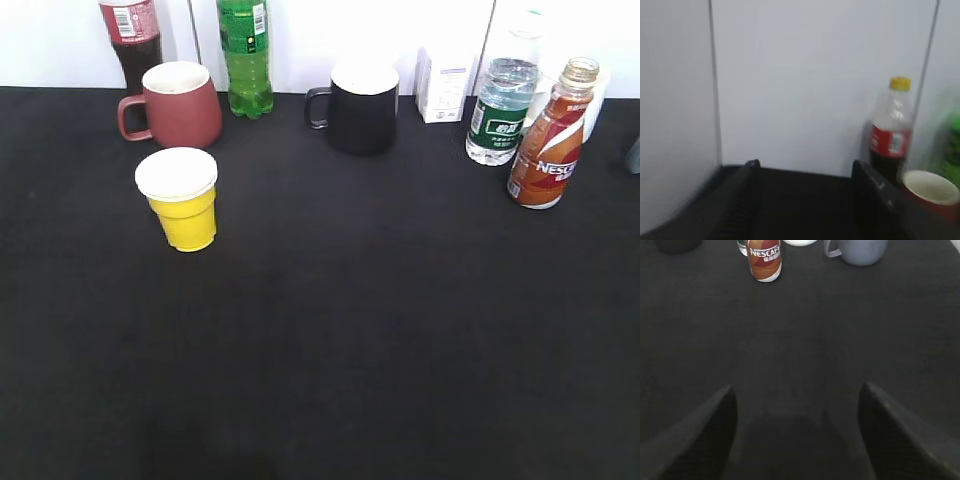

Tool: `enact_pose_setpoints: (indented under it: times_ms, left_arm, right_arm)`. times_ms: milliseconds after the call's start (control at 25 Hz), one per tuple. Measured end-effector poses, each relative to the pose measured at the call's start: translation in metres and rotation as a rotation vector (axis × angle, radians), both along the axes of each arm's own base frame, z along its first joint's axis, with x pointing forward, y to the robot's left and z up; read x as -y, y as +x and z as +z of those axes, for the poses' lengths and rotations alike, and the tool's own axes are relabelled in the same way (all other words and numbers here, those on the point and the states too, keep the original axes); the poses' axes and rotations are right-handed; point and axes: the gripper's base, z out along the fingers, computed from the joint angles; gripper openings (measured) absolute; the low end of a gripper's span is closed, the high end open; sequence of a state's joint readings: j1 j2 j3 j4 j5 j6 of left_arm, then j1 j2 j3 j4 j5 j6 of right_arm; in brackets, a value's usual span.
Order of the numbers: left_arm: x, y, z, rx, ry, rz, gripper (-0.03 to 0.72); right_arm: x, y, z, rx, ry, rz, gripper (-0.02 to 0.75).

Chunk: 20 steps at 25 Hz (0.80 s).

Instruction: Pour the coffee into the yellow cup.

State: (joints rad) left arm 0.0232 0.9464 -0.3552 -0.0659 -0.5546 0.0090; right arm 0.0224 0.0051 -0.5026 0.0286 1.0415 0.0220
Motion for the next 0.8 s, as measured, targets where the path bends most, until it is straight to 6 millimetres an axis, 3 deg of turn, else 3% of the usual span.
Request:
enact_pose_setpoints:
  times_ms: [120,360,560,640,720,800]
  left_arm:
    - [0.027,0.001,-0.042,-0.054,0.012,-0.173,0.438]
    - [0.071,0.001,-0.083,-0.269,0.047,-0.422,0.438]
    - [0.082,0.011,-0.111,-0.349,0.043,-0.468,0.437]
    - [0.092,0.013,-0.123,-0.343,0.068,-0.582,0.437]
    - [0.101,0.015,-0.132,-0.285,0.052,-0.662,0.504]
    - [0.103,0.023,-0.142,-0.273,0.017,-0.653,0.65]
  right_arm:
    - [0.0,0.0,0.0,0.0,0.0,0.0,0.589]
    - [0.0,0.0,0.0,0.0,0.0,0.0,0.589]
    - [0.0,0.0,0.0,0.0,0.0,0.0,0.589]
    - [0.0,0.0,0.0,0.0,0.0,0.0,0.589]
    - [0.0,0.0,0.0,0.0,0.0,0.0,0.589]
    - [0.0,0.0,0.0,0.0,0.0,0.0,0.589]
